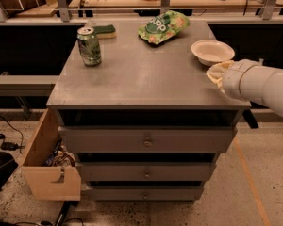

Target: Move paper bowl near green can

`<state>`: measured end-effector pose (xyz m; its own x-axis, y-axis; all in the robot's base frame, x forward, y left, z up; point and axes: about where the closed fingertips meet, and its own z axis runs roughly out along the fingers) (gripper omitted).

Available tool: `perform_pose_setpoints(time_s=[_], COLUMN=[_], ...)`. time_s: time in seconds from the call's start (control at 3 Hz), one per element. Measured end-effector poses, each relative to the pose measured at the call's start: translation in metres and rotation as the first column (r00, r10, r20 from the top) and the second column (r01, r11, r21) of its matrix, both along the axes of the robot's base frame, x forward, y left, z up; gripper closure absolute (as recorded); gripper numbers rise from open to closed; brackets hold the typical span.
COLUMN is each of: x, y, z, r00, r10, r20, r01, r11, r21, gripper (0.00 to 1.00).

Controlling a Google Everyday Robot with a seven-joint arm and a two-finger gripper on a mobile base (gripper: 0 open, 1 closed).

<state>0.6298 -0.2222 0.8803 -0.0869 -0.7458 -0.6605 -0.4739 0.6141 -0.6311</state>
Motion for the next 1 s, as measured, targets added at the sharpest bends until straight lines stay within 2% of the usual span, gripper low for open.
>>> perform_pose_setpoints(time_s=[0.33, 1.0], x=[0.0000, -0.0002], y=[0.0019, 0.0036], z=[0.0013, 0.0049], r00=[1.0000, 0.9999], r10=[0.003, -0.003], r20=[0.002, 0.015], r01=[-0.003, 0.003], r11=[1.000, 1.000], r21=[-0.001, 0.009], gripper=[0.84, 0.38])
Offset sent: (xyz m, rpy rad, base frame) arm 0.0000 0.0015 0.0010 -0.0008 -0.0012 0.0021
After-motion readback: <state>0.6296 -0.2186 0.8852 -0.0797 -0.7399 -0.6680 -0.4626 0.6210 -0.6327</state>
